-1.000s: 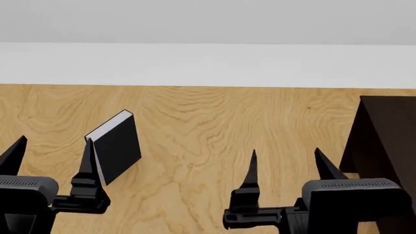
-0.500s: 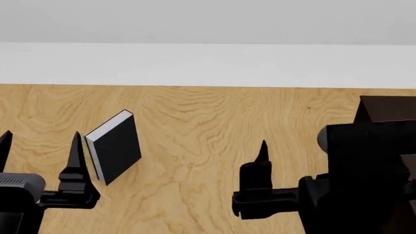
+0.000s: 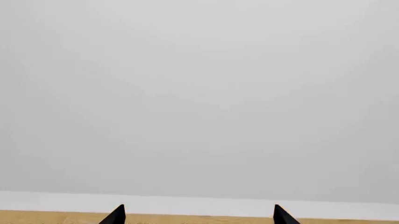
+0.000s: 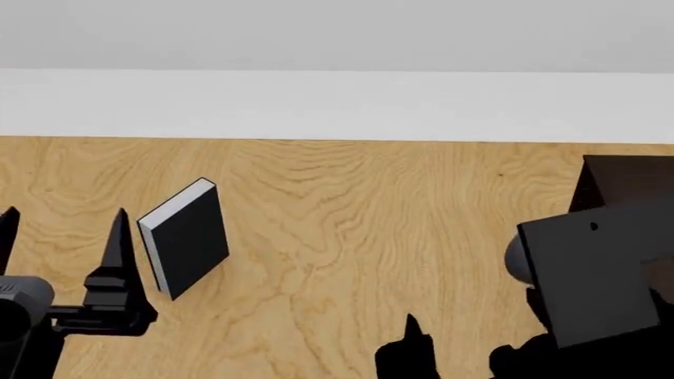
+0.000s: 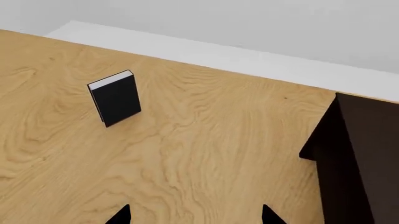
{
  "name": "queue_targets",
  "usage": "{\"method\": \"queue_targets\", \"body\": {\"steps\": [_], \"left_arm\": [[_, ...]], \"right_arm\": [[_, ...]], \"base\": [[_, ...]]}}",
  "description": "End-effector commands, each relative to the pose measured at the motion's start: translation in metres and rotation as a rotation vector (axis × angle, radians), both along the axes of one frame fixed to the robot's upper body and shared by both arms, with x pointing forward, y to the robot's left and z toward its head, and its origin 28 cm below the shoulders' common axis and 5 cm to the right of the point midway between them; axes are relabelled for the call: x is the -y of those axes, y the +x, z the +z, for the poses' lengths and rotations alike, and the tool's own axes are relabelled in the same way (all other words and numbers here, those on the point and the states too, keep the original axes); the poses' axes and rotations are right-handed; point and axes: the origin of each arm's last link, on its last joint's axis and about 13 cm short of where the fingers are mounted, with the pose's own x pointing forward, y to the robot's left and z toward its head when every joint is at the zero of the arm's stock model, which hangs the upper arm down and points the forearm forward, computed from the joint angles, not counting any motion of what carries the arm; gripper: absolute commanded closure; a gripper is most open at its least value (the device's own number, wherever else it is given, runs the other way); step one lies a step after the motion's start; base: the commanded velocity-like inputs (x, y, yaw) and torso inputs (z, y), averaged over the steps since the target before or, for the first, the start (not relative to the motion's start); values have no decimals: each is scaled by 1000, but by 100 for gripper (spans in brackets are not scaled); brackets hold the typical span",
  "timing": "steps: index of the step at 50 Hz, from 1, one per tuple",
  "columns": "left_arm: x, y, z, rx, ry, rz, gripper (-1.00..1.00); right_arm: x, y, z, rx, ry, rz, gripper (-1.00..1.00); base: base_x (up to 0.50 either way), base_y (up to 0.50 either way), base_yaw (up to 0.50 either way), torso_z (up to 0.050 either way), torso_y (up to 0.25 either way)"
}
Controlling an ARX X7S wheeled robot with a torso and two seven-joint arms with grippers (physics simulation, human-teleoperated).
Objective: Pick up the book on the right and place it on the cabinet shelf.
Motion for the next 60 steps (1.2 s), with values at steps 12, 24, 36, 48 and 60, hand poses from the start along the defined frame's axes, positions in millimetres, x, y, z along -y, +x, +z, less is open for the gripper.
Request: {"method": "queue_targets", "body": {"steps": [12, 24, 36, 48, 60], "left_arm": [[1, 0, -3, -20, 1, -35, -100], [2, 0, -4, -18, 10, -44, -100], [1, -1, -4, -12, 18, -47, -100], [1, -3, -4, -9, 25, -54, -100], [2, -3, -5, -14, 34, -62, -100]], "right_arm": [[8, -23, -7, -261, -30, 55, -100], [10, -31, -15, -339, -71, 68, -100], [4, -44, -6, -402, -150, 97, -100], [3, -50, -12, -466, -205, 130, -100], [4, -51, -20, -538, -278, 140, -100]], "base": [[0, 0, 0, 0, 0], [0, 0, 0, 0, 0], [0, 0, 0, 0, 0], [0, 0, 0, 0, 0], [0, 0, 0, 0, 0]]}}
